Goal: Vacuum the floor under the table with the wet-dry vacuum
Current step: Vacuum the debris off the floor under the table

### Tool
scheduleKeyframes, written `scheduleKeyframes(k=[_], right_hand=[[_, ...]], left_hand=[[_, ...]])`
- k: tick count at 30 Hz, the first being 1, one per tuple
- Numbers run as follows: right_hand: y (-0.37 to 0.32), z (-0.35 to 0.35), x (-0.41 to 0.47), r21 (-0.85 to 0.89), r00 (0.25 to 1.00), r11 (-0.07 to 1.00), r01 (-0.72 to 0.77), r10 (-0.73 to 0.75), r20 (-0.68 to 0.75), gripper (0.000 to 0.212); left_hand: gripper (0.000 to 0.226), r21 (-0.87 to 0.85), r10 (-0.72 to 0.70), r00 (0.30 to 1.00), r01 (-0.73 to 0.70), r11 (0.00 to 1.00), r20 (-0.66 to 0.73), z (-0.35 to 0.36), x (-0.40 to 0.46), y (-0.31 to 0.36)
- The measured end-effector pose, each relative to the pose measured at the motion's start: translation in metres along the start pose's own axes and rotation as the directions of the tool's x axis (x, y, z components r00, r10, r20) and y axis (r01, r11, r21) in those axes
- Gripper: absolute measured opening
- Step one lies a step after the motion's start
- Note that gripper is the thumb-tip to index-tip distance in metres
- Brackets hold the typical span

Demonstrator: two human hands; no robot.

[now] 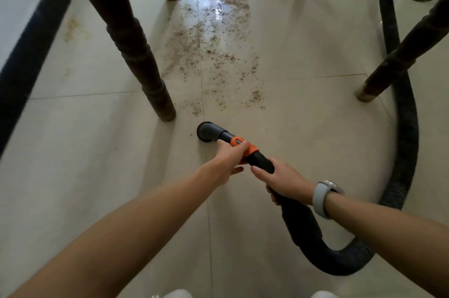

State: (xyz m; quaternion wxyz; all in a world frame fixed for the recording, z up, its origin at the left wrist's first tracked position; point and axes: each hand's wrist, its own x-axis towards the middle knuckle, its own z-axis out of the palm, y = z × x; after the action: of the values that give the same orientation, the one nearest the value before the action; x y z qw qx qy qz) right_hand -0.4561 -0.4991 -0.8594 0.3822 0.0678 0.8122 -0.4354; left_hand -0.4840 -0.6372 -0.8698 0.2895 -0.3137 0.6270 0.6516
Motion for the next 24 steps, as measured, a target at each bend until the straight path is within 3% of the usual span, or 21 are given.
scheduleKeyframes(k=[4,9,12,15,19,22,24], right_hand=[[-0.027,0.027,0.014,-0.081,0.99,0.994,0.067,-0.056,0.131,0.029],[-0.07,0.076,0.034,-0.244,0.95,0.956,0.165,-0.087,0.3,0.029],[-0.096,0.111,0.051,-0.326,0.931,0.903,0.279,-0.17,0.324,0.024],[-0.12,0.144,0.066,-0.406,0.928,0.843,0.352,-0.257,0.27,0.029],[-0.134,0.163,0.075,-0.51,0.947,0.798,0.32,-0.271,0.172,0.038],[-0.124,0.151,0.062,-0.365,0.965,0.897,0.248,-0.199,0.169,0.034],[-0.114,0.137,0.052,-0.253,0.963,0.951,0.18,-0.117,0.244,0.032]], left_hand=[[0.038,-0.137,-0.002,0.986,-0.021,0.99,-0.167,-0.041,-0.008,-0.009],[0.032,-0.29,-0.054,0.918,-0.067,0.955,-0.392,-0.103,-0.02,-0.029],[0.027,-0.294,-0.051,0.879,-0.104,0.95,-0.474,-0.148,-0.024,-0.034],[0.03,-0.284,-0.013,0.868,-0.147,0.948,-0.496,-0.189,-0.022,-0.032],[0.04,-0.289,0.012,0.887,-0.164,0.943,-0.462,-0.208,-0.014,-0.022],[0.039,-0.294,0.009,0.912,-0.141,0.946,-0.41,-0.191,-0.01,-0.023],[0.039,-0.249,-0.013,0.915,-0.097,0.964,-0.404,-0.176,-0.007,-0.029]])
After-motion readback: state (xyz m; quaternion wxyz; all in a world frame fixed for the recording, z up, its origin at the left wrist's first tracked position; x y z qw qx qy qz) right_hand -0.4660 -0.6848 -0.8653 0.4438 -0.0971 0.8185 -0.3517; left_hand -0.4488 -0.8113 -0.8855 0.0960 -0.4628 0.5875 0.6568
